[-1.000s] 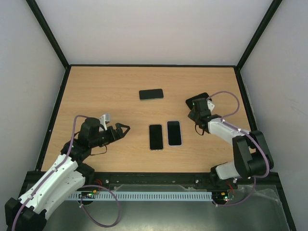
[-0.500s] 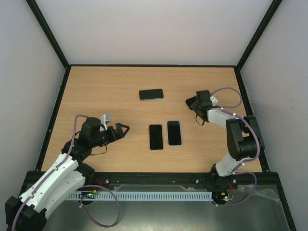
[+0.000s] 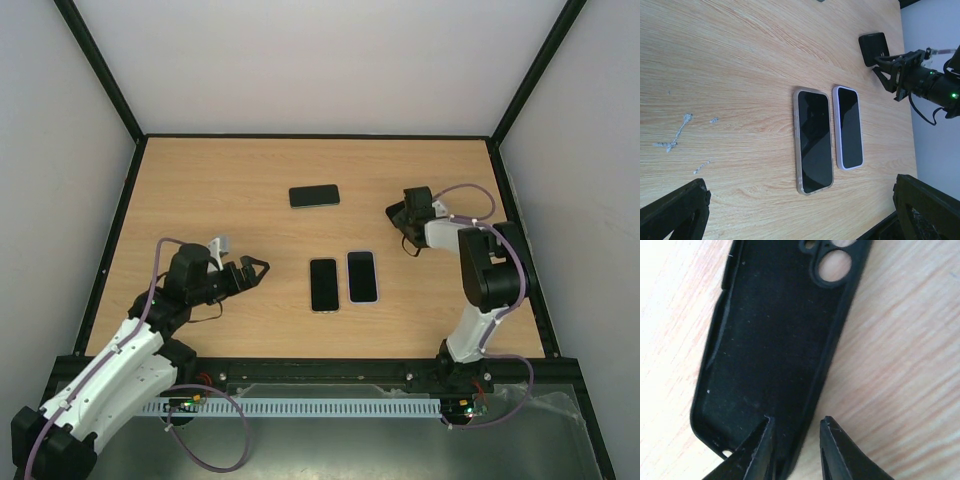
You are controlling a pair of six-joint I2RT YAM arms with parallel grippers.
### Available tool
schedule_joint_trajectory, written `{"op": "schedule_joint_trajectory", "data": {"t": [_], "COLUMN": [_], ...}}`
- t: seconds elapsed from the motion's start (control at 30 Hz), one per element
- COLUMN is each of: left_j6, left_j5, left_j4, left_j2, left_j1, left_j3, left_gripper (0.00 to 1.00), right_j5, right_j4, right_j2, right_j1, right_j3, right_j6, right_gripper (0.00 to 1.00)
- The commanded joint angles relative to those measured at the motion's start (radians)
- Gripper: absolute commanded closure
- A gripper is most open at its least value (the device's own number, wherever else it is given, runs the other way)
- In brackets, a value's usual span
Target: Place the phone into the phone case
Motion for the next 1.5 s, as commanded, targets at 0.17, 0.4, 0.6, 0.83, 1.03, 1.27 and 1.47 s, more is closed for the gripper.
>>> {"op": "schedule_joint_trajectory", "data": {"t": [0.17,0.4,0.6,0.83,1.03,1.27,1.47], "left_j6": [0.024,0.01,-0.003,-0.023,-0.043,-0.088,-0.137], "left_j5": [-0.014,-0.026,-0.044,-0.065,-0.092,-0.161,-0.175], "left_j4": [-0.03,-0.033,-0.04,-0.029,-0.029,-0.059,-0.056], "left_j2": [0.008,0.014,0.022,0.031,0.062,0.06,0.049], "left_j1": [0.004,0.005,0.005,0.007,0.011,0.024,0.039], "left_j3": [0.021,0.02,0.016,0.003,0.015,0.011,0.003], "left_gripper": [0.01,0.01,0.01,0.01,0.01,0.0,0.01], "right_j5": [-0.031,-0.03,-0.122,-0.186,-0.227,-0.248,-0.2], "right_j4": [-0.01,-0.035,-0.029,-0.064,-0.122,-0.091,0.011], "right_j2": [0.062,-0.011,-0.138,-0.432,-0.624,-0.738,-0.681], "right_j1": [-0.007,-0.007,-0.004,0.022,0.115,0.293,0.492], "right_j3": [0.044,0.008,-0.117,-0.274,-0.319,-0.358,-0.374], "right_j6": [-0.02,-0.074,-0.12,-0.169,-0.168,-0.068,0.015], "right_gripper": [0.88,0.98,0.98,0.98,0.98,0.98,0.98]}}
